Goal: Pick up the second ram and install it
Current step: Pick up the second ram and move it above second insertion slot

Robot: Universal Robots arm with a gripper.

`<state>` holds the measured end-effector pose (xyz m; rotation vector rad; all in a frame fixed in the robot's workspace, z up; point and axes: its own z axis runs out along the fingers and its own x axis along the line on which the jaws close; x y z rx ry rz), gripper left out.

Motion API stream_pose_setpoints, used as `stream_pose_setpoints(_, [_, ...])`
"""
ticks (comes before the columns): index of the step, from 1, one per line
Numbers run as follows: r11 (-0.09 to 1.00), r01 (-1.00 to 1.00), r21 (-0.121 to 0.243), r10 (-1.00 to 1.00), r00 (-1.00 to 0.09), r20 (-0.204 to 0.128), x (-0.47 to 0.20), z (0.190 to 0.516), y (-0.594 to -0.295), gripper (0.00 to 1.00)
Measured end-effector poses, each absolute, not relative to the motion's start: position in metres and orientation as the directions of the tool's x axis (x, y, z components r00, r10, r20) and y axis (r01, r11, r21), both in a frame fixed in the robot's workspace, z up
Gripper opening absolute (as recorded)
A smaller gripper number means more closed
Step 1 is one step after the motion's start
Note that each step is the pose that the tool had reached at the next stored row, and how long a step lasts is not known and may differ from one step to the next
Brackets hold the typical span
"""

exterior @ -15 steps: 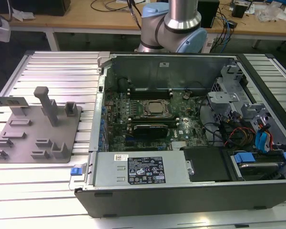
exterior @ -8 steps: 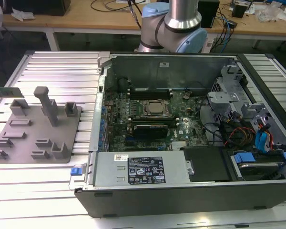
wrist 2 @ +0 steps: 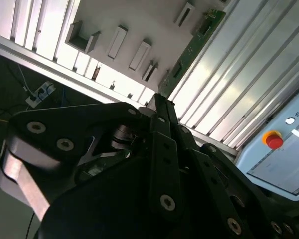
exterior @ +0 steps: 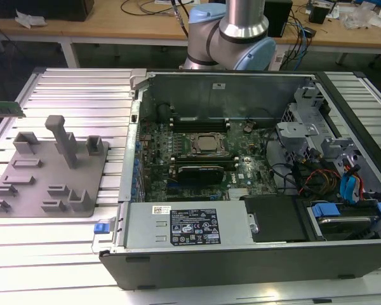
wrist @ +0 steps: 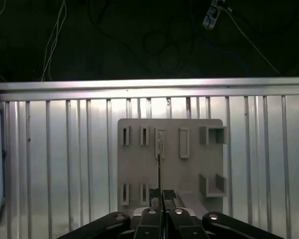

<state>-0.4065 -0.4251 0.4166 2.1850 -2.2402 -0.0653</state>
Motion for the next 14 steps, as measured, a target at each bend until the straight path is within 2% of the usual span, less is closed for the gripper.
stream_pose_setpoints(5, [0.025, -0.999, 0.038, -0.999, -0.025, -0.021, -0.401, 0.424, -0.425, 0.09])
stream_pose_setpoints(14, [0.025, -0.999, 0.038, -0.999, -0.025, -0.021, -0.353, 0.424, -0.425, 0.09])
